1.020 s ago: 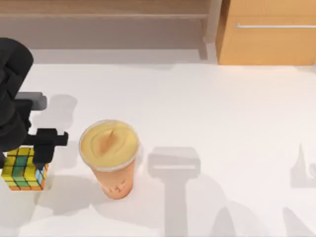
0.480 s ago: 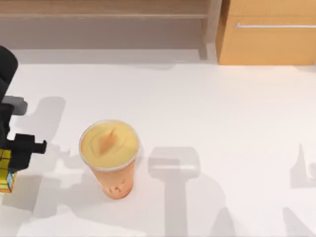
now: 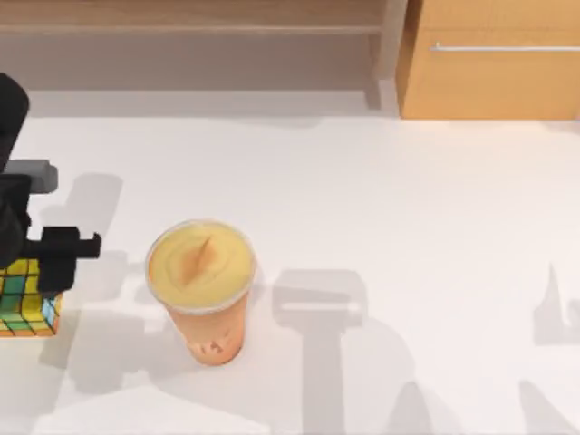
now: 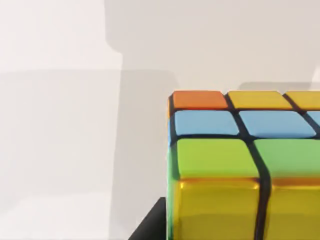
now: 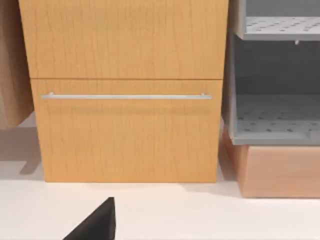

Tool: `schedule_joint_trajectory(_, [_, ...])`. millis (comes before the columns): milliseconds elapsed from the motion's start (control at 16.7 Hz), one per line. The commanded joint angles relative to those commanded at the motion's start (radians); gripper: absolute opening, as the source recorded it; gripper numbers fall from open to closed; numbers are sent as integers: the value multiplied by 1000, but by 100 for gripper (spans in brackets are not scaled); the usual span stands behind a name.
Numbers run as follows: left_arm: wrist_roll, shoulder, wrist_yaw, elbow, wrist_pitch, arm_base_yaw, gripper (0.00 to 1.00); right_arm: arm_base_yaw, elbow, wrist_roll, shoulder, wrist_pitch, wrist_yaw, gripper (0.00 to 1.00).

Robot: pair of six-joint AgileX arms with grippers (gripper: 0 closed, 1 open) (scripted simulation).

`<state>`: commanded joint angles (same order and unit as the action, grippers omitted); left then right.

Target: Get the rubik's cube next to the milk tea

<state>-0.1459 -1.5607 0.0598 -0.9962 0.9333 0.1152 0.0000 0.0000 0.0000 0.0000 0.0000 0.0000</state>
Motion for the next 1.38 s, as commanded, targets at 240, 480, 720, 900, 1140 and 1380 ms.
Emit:
schedule_joint_trajectory(240, [-12, -55, -52, 17, -13, 58, 0, 0, 0, 0, 0, 0, 0, 100])
schedule_joint_trajectory(480, [-11, -64, -53, 23, -15, 64, 0, 0, 0, 0, 0, 0, 0, 100])
schedule_joint_trajectory(720, [-11, -64, -53, 23, -15, 64, 23, 0, 0, 0, 0, 0, 0, 100])
schedule_joint_trajectory(900, [-11, -64, -53, 23, -15, 64, 45, 0, 0, 0, 0, 0, 0, 100])
schedule_joint_trajectory(1140, [-11, -64, -53, 23, -15, 64, 75, 0, 0, 0, 0, 0, 0, 100])
schedule_joint_trajectory(1380, [-11, -64, -53, 23, -15, 64, 100, 0, 0, 0, 0, 0, 0, 100])
